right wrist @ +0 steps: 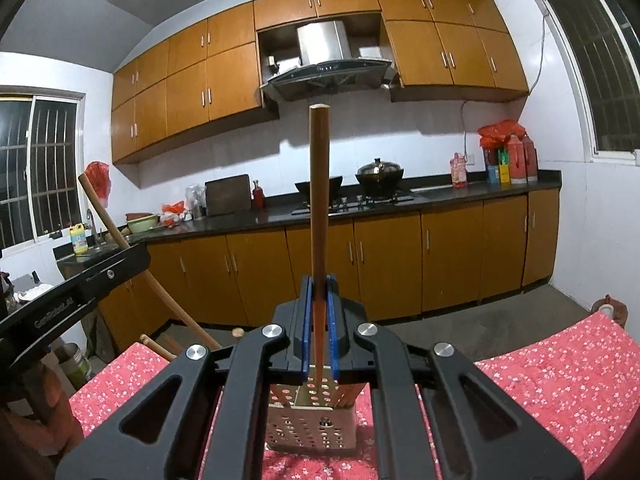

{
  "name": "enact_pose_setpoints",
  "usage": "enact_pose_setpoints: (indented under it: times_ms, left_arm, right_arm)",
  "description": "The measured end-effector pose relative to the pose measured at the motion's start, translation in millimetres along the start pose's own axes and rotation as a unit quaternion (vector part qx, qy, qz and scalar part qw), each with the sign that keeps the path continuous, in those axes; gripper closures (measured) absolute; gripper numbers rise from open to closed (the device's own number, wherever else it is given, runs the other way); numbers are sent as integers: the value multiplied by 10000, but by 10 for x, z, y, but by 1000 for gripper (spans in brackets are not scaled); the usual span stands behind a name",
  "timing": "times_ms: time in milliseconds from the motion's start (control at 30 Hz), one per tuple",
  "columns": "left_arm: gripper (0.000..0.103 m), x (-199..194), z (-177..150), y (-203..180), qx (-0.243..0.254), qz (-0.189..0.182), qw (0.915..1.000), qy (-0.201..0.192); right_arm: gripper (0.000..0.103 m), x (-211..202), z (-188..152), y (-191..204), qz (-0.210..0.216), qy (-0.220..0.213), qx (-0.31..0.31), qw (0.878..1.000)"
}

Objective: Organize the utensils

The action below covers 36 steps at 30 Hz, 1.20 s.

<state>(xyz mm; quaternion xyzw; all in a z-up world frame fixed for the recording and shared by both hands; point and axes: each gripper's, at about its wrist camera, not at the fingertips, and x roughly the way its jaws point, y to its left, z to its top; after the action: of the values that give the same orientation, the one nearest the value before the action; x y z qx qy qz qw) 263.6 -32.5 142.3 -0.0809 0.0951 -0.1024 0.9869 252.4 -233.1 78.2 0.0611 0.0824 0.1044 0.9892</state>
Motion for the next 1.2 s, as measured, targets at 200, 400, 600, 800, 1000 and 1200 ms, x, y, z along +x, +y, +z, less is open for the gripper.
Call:
enact_pose_setpoints:
  times_ms: [200,400,600,800,1000,1200]
  left_arm:
    - [95,171,-91,48,-44,-46,9998,173]
    - [78,113,-100,169,-158,20,9998,129]
    - [67,-146,0,333,-320,114,9994,-110]
    - [49,-548,-2,455,-261,256,9991,-199]
    - [14,-1089,-174,501,65,485,9986,-212]
    - [4,-1609,-466,495,448,707,9964,-146]
  right_arm:
    - [95,90,-67,-33,68,204,110,9997]
    - [85,70,-97,-45,173,352,146,9991]
    - [71,-64,2,-67,167,181,253,9994]
    - [53,-366,78,-61,117,-22,238,9996]
    - [25,-712,-4,-13,82,-82,227,9997]
    - [2,-1089,-215,134,-139,-198,-38,9997]
